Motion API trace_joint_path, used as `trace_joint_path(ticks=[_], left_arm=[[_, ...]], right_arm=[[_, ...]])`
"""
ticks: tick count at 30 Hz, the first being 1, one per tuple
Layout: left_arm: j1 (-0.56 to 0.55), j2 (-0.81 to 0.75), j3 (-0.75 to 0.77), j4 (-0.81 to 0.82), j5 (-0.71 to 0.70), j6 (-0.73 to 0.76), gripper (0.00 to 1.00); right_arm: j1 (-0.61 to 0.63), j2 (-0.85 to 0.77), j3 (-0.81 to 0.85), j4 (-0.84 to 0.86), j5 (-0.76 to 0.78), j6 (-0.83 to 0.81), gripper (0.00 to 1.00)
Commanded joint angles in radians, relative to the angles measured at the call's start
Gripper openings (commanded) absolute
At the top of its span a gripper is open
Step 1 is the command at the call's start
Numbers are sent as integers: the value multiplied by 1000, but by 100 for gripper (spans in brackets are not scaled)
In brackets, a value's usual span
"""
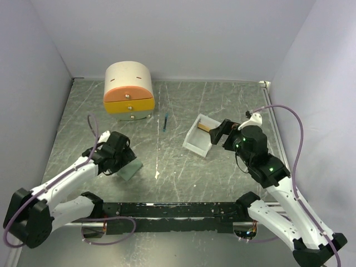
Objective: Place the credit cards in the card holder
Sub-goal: Move the card holder to the center of the board.
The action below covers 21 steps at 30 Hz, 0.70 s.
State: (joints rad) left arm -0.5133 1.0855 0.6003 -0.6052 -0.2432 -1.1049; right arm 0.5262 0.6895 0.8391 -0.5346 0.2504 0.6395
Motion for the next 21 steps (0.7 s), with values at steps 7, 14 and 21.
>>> trace_joint_path(ticks=[7,14,21], left_arm=[[-3,-63,49,22,-205,171,95],[148,126,66,76,-32,290,96],[157,134,19,133,138,336,93]], right_arm=[[-5,62,27,55,-31,-17,95],[-5,22,27,60,-37,-37,95],[-5,-44,-33,118,-67,-75,95]])
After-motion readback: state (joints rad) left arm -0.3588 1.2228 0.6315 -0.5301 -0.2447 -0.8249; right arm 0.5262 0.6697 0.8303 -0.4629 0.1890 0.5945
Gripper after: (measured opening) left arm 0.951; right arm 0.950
